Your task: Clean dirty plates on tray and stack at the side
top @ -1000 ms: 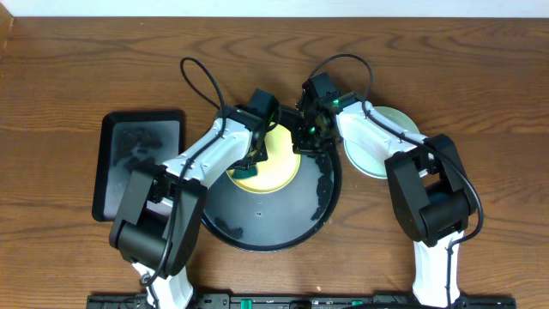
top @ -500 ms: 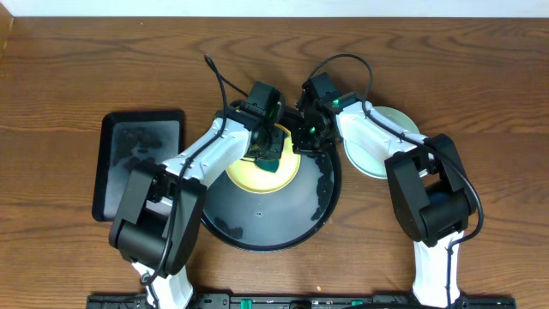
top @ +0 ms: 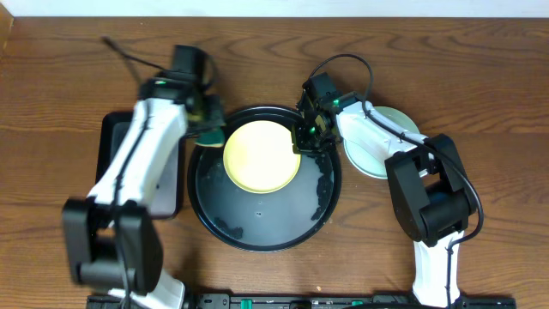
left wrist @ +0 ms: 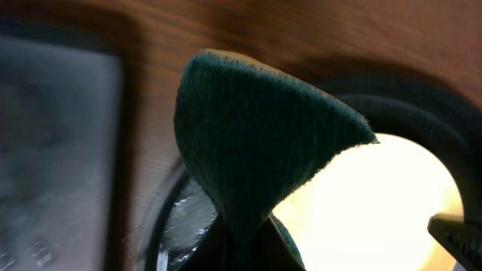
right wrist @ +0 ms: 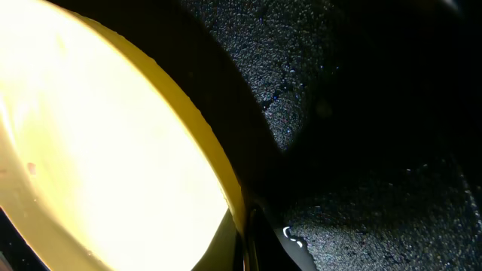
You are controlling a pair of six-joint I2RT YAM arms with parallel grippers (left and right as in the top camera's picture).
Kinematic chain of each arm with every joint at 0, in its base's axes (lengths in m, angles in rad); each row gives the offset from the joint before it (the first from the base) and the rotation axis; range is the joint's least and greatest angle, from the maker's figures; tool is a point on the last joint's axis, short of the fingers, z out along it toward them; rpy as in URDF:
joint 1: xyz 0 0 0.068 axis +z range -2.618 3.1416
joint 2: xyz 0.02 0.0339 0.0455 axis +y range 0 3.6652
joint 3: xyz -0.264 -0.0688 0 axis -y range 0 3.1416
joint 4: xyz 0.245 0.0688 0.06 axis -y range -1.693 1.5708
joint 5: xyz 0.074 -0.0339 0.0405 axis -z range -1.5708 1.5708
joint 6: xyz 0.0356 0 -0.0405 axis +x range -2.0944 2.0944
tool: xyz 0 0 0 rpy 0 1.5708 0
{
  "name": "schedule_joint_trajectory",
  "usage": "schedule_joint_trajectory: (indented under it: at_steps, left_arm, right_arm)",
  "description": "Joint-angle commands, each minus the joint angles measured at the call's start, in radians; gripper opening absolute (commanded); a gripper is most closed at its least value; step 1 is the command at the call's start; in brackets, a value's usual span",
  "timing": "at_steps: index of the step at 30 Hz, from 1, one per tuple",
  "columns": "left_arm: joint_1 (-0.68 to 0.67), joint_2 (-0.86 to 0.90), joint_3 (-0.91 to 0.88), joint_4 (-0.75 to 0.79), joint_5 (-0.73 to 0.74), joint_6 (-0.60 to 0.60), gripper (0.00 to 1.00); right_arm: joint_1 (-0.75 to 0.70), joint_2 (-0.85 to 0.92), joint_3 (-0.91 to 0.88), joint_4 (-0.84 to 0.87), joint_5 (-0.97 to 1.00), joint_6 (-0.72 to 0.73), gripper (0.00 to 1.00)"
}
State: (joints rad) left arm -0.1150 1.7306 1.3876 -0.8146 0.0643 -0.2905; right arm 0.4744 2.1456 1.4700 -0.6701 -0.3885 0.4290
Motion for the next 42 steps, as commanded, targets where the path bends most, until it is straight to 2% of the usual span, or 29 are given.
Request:
schedule_joint_trajectory:
  at_steps: [1,10,21,32,42]
  left_arm:
    - [0.062,-0.066,0.023,-0.049,-0.017,-0.011,0.07]
    - [0.126,-0.077,0.022,-0.07,-0.017,-0.011,0.07]
    - [0.126,-0.077,0.022,-0.071,-0.017,-0.011,0.08]
    - [0.126,-0.077,0.022,-0.071,-0.017,-0.011,0.07]
    - [0.126,-0.077,0.022,-0.071,-0.017,-0.011,0.07]
  right_arm:
    - [0.012,0.016,-0.03,-0.019,0.057,-0.02,0.01]
    - [0.035,-0.173,-0.03,-0.089,0.273,-0.074,0.01]
    - [0.241,-0.436,-0.03,-0.109,0.836,-0.159,0.01]
    - [0.46,-0.478,-0.03,-0.104,1.354,-0.24,0.01]
    - [0.566,-0.48,-0.03,-0.08,1.762,-0.251,0.01]
